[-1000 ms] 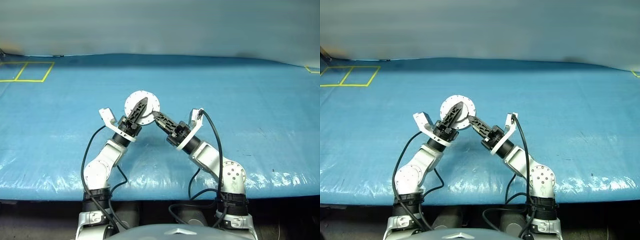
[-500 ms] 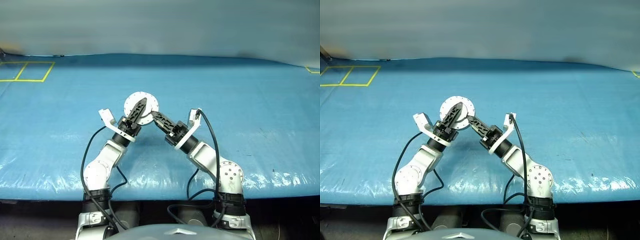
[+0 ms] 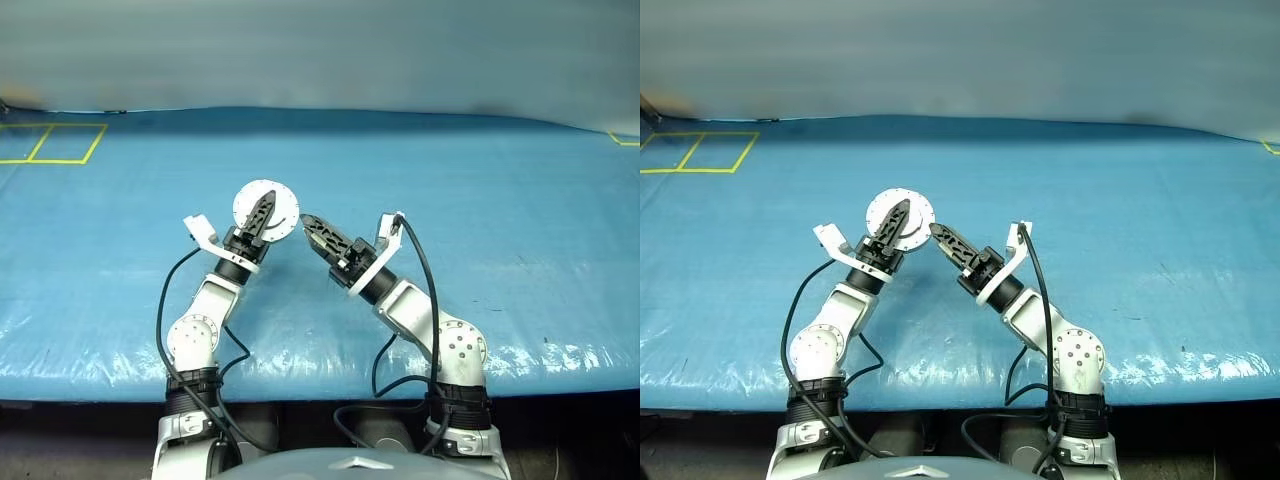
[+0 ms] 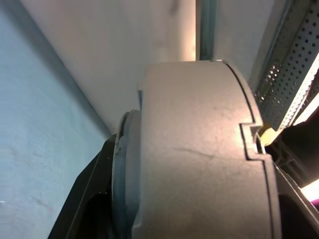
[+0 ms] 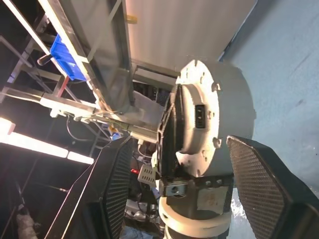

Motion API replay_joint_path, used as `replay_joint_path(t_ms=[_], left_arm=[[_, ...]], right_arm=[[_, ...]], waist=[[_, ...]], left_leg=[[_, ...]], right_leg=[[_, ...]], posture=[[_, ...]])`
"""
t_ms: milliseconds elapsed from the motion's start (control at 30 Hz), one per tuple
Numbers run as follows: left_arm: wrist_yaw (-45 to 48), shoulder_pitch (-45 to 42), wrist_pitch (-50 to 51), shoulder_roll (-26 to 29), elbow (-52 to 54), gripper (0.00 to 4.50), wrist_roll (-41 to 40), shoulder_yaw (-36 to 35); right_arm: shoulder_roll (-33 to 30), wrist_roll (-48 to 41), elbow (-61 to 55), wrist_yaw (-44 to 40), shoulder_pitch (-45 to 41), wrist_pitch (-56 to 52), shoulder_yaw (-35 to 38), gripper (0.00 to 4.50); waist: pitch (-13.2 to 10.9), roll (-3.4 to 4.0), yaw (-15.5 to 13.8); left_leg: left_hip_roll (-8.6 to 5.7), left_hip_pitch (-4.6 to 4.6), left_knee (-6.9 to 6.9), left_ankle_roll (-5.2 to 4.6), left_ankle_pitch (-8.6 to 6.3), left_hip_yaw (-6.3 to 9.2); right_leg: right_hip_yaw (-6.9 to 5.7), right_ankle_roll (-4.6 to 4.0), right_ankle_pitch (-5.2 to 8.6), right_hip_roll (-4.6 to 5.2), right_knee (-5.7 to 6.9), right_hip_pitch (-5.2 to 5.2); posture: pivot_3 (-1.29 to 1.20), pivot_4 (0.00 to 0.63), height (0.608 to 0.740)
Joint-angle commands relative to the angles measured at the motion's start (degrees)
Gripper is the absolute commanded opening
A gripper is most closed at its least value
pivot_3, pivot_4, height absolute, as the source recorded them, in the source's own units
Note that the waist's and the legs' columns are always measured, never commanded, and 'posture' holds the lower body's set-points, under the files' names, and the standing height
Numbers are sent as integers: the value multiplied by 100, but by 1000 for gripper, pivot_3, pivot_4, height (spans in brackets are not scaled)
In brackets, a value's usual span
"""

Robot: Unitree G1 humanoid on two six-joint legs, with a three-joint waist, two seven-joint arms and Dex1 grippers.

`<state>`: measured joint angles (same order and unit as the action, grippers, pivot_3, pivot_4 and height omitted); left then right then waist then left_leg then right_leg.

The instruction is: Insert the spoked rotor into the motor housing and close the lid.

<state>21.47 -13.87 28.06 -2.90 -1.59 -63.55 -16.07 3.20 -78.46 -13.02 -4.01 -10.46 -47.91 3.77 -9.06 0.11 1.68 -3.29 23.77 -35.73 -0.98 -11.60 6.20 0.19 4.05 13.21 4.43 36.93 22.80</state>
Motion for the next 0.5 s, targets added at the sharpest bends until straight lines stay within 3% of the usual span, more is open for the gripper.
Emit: replay_joint_path(t_ms=[33, 200, 500], left_arm=[[-121, -448, -544, 219, -82, 2480, 231, -441], [-492, -698, -996, 443, -737, 2480, 965, -631], [-574, -670, -873, 264, -1110, 2480, 1245, -608]], right_arm=[[-406, 820, -484, -196, 6, 198, -256, 3161], [-596, 1356, -648, -346, 268, 375, -408, 3161], [-579, 1830, -729, -430, 416, 386, -594, 3161]], waist=[[-3, -5, -11], [-5, -10, -21], [-20, -35, -56]], left_leg=[[0, 0, -1, 0, 0, 0], [-8, 0, -6, 0, 0, -1], [-8, 8, -14, -1, -1, 3]], right_leg=[[0, 2, -1, 0, 0, 0], [0, 6, -3, -2, -1, -2], [0, 14, -8, 3, -2, 0]], posture=[[0, 150, 740], [0, 150, 740], [0, 150, 740]])
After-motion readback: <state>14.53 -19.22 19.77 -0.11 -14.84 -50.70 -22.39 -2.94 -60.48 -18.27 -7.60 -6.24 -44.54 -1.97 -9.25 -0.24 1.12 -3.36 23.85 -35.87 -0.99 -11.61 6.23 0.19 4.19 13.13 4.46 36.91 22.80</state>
